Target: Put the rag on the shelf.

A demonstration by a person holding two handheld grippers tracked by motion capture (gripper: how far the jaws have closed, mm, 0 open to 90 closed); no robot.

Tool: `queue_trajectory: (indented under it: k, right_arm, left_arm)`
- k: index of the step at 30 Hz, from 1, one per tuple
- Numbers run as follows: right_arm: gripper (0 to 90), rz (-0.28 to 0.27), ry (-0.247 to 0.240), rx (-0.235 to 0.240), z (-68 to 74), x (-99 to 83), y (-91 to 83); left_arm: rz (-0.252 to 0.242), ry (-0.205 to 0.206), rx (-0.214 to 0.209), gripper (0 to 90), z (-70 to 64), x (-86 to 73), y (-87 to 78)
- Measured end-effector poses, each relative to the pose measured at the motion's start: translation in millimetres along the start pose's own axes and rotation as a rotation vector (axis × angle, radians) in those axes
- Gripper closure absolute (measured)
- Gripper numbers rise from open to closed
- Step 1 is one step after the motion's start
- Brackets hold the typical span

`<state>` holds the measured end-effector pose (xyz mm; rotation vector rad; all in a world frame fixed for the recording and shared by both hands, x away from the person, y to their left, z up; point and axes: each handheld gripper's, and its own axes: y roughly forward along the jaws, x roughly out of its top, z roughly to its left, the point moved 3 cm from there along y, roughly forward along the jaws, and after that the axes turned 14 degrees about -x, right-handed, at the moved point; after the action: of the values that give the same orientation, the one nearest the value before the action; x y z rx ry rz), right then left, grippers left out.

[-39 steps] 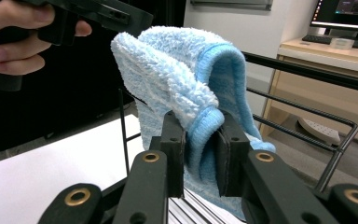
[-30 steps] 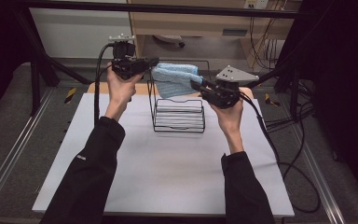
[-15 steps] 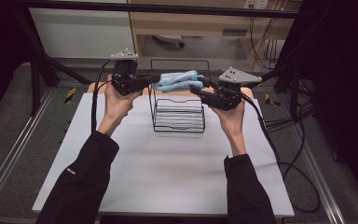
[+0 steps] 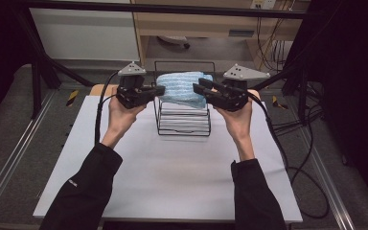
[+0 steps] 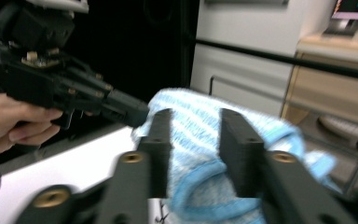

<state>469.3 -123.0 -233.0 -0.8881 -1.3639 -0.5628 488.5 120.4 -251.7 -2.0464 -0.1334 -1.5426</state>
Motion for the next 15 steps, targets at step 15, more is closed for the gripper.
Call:
queue_trajectory:
  k: [15]
  right_arm:
    - [87.7,0.125,0.008,-0.054,-9.2,-36.6,18.0]
  left_arm:
    - [0.029,0.018,0.033,89.5,2.0,-13.7,10.2]
